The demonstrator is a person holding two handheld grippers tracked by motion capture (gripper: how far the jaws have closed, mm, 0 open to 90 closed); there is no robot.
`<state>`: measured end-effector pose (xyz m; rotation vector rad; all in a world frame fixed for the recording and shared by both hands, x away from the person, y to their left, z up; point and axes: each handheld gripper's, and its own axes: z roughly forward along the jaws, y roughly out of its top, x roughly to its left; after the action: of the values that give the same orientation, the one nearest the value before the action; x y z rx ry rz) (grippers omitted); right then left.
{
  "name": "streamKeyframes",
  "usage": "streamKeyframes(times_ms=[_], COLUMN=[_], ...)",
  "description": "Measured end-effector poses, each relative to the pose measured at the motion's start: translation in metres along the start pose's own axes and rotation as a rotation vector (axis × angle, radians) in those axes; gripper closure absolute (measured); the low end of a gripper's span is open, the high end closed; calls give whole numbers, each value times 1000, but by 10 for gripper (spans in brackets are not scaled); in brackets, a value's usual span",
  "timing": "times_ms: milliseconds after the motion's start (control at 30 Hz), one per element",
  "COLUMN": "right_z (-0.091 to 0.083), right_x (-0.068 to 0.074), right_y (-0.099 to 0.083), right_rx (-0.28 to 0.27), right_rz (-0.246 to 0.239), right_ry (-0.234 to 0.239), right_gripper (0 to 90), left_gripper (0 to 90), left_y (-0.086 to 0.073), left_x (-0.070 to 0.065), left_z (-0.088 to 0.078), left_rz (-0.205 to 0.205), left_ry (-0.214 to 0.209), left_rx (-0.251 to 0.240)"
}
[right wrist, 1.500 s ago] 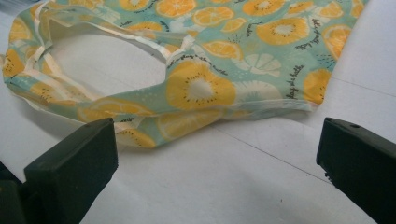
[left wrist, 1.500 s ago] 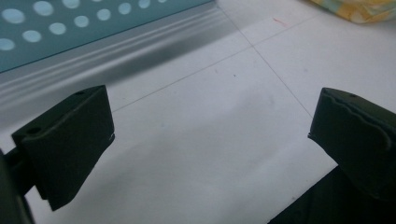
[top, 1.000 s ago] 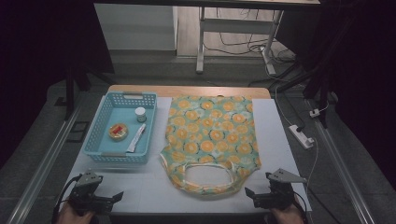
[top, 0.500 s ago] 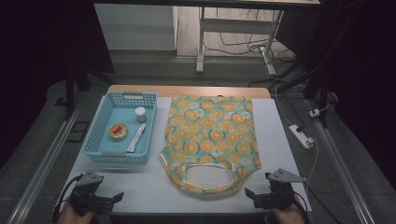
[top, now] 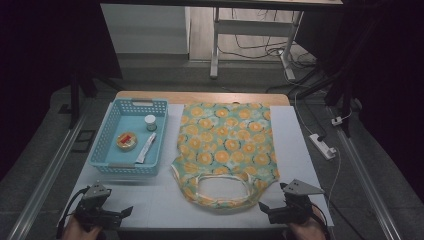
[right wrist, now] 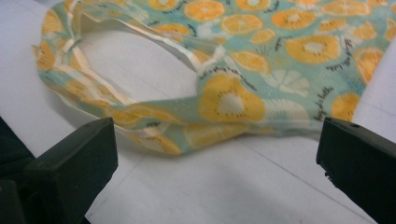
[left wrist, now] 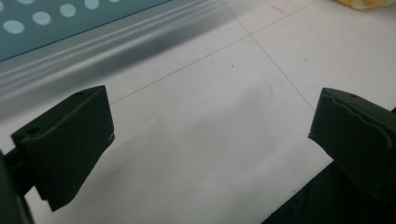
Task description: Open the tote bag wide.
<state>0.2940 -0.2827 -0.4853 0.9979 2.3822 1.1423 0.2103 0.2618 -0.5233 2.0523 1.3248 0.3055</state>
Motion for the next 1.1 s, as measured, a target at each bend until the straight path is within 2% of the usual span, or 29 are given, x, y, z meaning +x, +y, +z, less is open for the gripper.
streamKeyframes(times_ms=[133,167,233,567,833,967,1100], right_z=[2,4,6,20,40,47,60], right_x=[3,5,8,20,34,37,44], right_y=[5,8,12,23,33,36,41], right_rx=[2,5,11,62,99,110,129], right_rz=[-9,-17,-30,-76,-110,-116,-147], right_ry=[23,45,59,91,146,157,171], right_gripper=[0,0,0,0,0,0,0], left_gripper=[0,0,0,0,0,0,0], left_y=[0,0,-1,0,0,0,0], left_x=[0,1,1,2,2,2,2], left_z=[-1,-1,-1,-1,0,0,0], left_rz=[-6,-10,-16,-19,-19,-20,-18], left_ry=[-3,-3,-4,-8,-10,-12,-14], left_rx=[-5,-7,-11,-7,-6,-5,-2])
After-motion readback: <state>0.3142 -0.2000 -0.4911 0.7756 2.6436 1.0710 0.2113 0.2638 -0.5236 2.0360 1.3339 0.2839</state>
